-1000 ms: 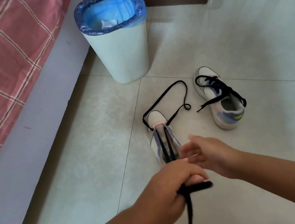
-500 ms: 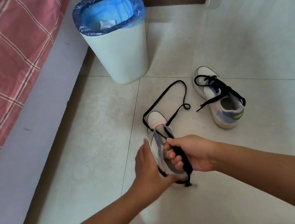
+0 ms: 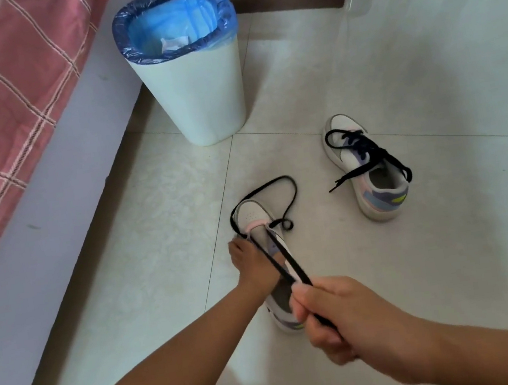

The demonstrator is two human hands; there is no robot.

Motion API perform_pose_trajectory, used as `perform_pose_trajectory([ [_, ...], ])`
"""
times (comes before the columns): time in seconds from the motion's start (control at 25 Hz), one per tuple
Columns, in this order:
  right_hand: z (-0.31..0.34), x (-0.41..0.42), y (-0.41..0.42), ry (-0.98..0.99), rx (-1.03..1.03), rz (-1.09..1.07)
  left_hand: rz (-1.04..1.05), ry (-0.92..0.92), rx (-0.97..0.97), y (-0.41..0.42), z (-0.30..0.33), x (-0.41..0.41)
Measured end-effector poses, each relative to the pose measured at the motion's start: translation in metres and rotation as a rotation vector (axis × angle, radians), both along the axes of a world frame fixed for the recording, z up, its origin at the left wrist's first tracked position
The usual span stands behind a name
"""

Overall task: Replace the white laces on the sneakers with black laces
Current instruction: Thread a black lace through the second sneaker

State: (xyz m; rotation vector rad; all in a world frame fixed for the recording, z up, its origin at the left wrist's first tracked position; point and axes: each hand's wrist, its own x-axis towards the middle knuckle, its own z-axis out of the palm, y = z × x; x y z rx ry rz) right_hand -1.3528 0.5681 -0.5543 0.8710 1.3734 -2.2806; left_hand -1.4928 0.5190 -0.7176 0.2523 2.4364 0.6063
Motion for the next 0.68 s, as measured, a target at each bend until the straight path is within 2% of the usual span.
perform_pose_trajectory([
  [0.08,0.013,0.014,-0.007,0.061,0.029,0.127,0.017,0.002,-0.046,0.004,0.005,0.000],
  [0.16,0.011,0.021,-0.005,0.040,0.010,0.134,0.047,-0.069,-0.073,0.007,0.008,-0.001],
  [0.24,0.000,0.023,0.004,-0.047,-0.042,0.030,0.133,-0.328,0.008,-0.004,0.015,-0.011],
  [0.32,-0.011,0.021,0.014,-0.102,-0.082,-0.066,0.050,-0.627,0.053,-0.027,0.029,-0.038],
  [0.36,-0.014,0.021,0.016,-0.108,-0.085,-0.073,0.016,-0.712,0.060,-0.036,0.036,-0.059],
  [0.44,-0.018,0.023,0.016,-0.104,-0.075,-0.038,0.040,-0.545,0.029,-0.041,0.046,-0.105],
  [0.52,-0.022,0.025,0.013,-0.099,-0.040,0.016,0.025,-0.142,0.004,-0.022,0.039,-0.140],
  [0.6,-0.028,0.023,0.009,-0.097,0.003,0.053,-0.193,0.072,0.027,0.020,0.028,-0.150],
  [0.68,-0.031,0.022,0.005,-0.116,0.028,0.073,-0.476,0.073,-0.052,0.060,0.008,-0.145],
])
